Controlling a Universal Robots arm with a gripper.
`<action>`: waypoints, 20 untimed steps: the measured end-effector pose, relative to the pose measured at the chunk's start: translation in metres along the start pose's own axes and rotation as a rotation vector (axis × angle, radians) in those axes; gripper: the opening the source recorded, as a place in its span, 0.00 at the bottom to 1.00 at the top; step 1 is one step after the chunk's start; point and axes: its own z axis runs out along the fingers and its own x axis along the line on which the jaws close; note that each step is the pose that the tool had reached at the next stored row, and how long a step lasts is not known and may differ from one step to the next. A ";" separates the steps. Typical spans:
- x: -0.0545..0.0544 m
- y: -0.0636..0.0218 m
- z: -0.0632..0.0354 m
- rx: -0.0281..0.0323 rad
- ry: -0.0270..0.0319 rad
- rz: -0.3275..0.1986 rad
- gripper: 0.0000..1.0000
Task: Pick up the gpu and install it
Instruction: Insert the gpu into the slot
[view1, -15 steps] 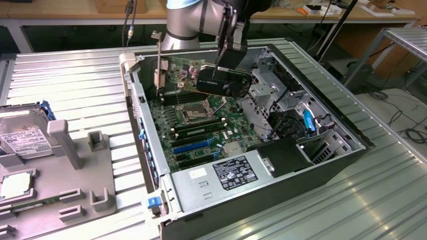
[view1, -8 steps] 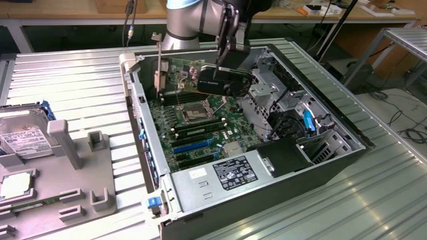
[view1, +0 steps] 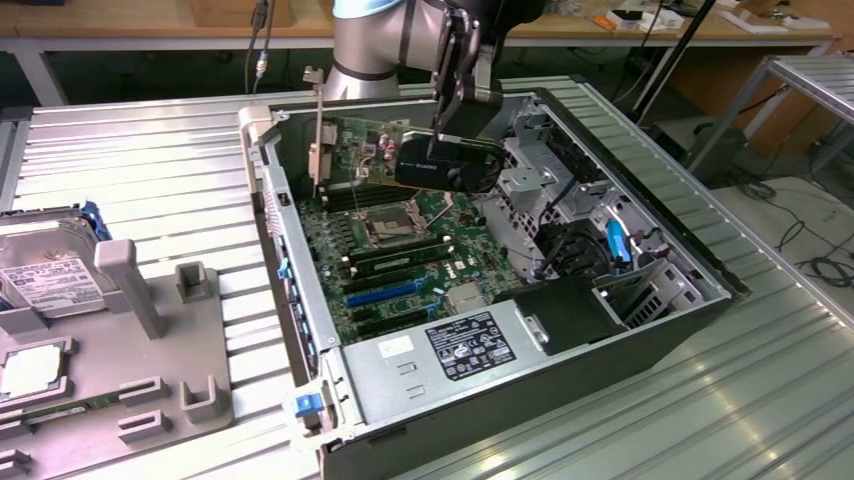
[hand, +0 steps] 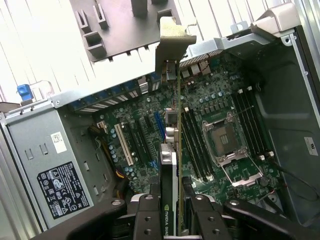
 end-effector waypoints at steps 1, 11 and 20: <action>0.000 0.0000 0.0000 0.0000 0.0000 0.000 0.27; 0.000 0.0000 0.0000 -0.0001 0.0002 -0.005 0.27; 0.000 0.0000 0.0000 -0.0014 0.0017 -0.041 0.27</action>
